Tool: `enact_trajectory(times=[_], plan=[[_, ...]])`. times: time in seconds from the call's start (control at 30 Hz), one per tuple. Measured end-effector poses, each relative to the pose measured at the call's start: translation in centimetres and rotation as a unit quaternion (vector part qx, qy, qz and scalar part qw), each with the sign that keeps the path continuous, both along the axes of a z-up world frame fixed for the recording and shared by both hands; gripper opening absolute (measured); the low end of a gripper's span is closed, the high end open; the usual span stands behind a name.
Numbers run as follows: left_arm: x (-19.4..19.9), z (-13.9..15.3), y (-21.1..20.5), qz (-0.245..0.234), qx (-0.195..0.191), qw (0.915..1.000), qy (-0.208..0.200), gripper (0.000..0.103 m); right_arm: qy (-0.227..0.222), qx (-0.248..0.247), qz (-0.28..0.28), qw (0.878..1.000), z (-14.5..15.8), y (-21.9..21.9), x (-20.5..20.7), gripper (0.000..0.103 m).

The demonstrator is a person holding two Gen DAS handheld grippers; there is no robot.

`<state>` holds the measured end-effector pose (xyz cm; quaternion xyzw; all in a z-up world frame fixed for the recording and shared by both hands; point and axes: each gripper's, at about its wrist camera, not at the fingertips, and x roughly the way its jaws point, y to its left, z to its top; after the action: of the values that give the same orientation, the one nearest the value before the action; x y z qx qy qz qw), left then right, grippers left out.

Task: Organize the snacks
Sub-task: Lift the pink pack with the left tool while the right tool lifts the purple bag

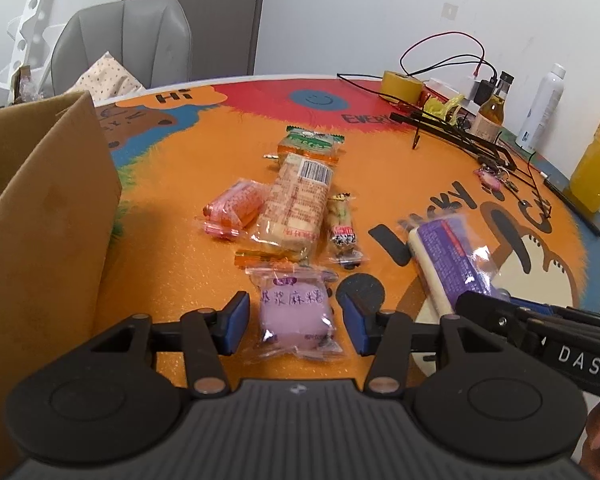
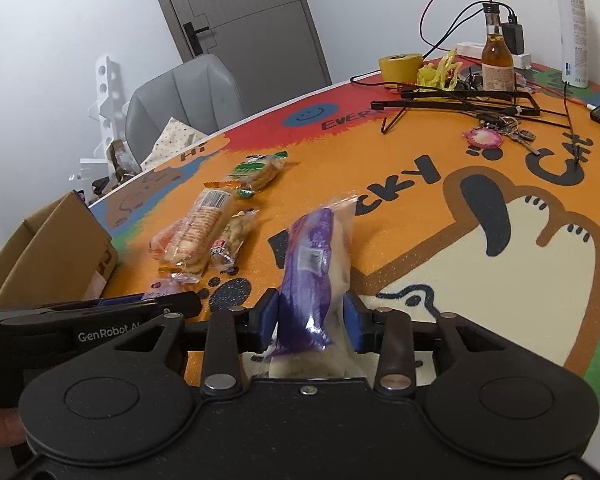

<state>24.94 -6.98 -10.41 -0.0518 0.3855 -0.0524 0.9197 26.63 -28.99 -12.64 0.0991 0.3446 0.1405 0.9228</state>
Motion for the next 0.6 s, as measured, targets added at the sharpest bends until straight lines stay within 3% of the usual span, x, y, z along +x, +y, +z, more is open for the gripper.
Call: enact_trajectory(times=[0.07,0.23,0.3,0.33,0.6], plan=[[0.1,0.0,-0.1,0.000,0.006,1.0000,-0.002,0.048,0.001,-0.003,-0.004,1.000,-0.1,0.1,0.3,0.050],[0.3,0.0,-0.2,0.000,0.025,0.9997,-0.003,0.034,0.003,-0.011,-0.001,1.000,-0.6,0.7,0.7,0.053],[0.3,0.0,0.0,0.000,0.020,0.9998,-0.002,0.033,0.001,-0.020,0.004,1.000,-0.6,1.2,0.7,0.047],[0.3,0.1,0.1,-0.001,0.018,0.9998,-0.001,0.032,0.002,-0.025,0.005,1.000,-0.5,1.3,0.7,0.034],[-0.9,1.4,0.4,-0.010,0.002,0.9999,-0.012,0.032,-0.010,-0.015,0.014,1.000,0.8,1.8,-0.6,0.029]])
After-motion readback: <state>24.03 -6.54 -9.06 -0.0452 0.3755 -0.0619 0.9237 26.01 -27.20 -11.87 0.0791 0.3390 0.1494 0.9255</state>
